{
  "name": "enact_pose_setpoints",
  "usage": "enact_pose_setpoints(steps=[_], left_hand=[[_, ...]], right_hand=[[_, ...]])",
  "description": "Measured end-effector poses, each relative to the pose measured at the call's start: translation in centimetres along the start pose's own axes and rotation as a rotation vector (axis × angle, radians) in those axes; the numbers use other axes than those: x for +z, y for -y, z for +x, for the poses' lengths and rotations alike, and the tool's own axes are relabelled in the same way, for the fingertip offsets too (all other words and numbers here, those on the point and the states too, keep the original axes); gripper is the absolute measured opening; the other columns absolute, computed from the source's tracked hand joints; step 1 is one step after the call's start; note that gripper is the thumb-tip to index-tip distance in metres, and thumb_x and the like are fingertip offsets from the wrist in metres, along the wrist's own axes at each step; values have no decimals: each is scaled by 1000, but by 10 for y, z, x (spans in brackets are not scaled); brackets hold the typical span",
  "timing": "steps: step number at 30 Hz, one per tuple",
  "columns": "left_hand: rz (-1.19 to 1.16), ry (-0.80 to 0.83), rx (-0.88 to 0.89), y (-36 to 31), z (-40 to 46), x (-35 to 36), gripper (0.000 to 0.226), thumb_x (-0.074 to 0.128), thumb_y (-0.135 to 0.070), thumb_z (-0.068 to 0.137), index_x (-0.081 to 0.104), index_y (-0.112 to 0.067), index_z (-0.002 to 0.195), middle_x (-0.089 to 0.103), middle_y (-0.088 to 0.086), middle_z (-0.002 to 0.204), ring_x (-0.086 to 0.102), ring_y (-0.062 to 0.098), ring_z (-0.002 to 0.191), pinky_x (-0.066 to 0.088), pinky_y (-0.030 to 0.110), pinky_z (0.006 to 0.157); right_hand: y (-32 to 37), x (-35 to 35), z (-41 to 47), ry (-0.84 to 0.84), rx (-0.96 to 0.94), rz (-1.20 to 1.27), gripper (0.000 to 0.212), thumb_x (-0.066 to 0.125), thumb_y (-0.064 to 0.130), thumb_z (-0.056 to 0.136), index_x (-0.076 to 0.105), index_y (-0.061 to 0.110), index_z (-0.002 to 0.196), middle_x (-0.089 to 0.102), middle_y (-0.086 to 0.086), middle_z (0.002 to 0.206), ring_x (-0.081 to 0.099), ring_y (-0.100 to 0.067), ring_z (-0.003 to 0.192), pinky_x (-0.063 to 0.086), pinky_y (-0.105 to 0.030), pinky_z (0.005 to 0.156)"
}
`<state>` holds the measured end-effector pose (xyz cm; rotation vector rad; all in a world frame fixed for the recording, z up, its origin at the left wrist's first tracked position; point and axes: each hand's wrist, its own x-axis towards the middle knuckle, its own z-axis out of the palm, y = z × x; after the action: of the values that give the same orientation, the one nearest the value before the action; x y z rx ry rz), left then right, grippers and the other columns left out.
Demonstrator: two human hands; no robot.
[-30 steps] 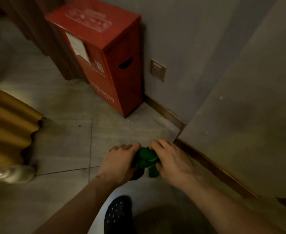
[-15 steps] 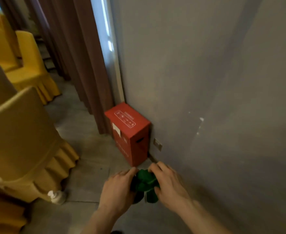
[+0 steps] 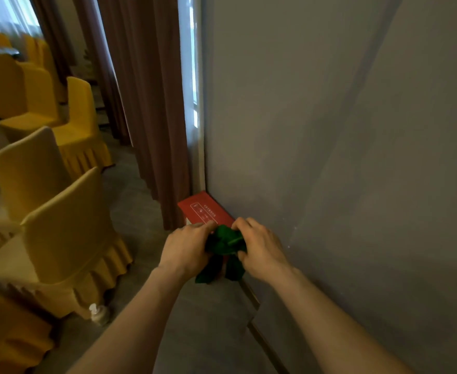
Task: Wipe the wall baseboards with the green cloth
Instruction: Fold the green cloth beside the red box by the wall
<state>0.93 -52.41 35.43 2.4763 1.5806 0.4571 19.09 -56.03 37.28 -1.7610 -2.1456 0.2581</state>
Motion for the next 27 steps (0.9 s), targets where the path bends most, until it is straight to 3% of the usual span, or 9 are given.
enact_pose_setpoints(steps=[6,10,19,27], left_hand=[[20,-90,55,35,35,-33,38,72,-28,83,54,-32,117,68,-7,109,66,24,97,55,41,70],[35,-138,100,73,66,-53,31,69,-27,86,51,-31,111,65,-7,101,65,23,91,42,34,62],[70,-178,172,153,135,-72,34,69,-28,89,52,-31,118,64,-7,102,63,20,96,47,35,78],[76,-95,159,192,201,-15,49,75,-27,83,51,-30,126,64,-5,111,62,22,102,48,36,83]], right_hand=[[23,-9,53,-67,-37,-55,45,72,8,78,49,25,113,55,0,110,57,-26,98,45,-34,71],[44,-9,100,-103,-52,-80,42,71,7,78,49,25,109,56,1,108,58,-26,94,47,-36,69],[66,12,191,-155,-44,-70,46,72,2,78,52,25,112,56,3,110,57,-22,94,39,-28,69],[23,60,249,-97,33,-41,44,72,4,80,56,25,115,58,3,115,58,-23,100,47,-33,77]])
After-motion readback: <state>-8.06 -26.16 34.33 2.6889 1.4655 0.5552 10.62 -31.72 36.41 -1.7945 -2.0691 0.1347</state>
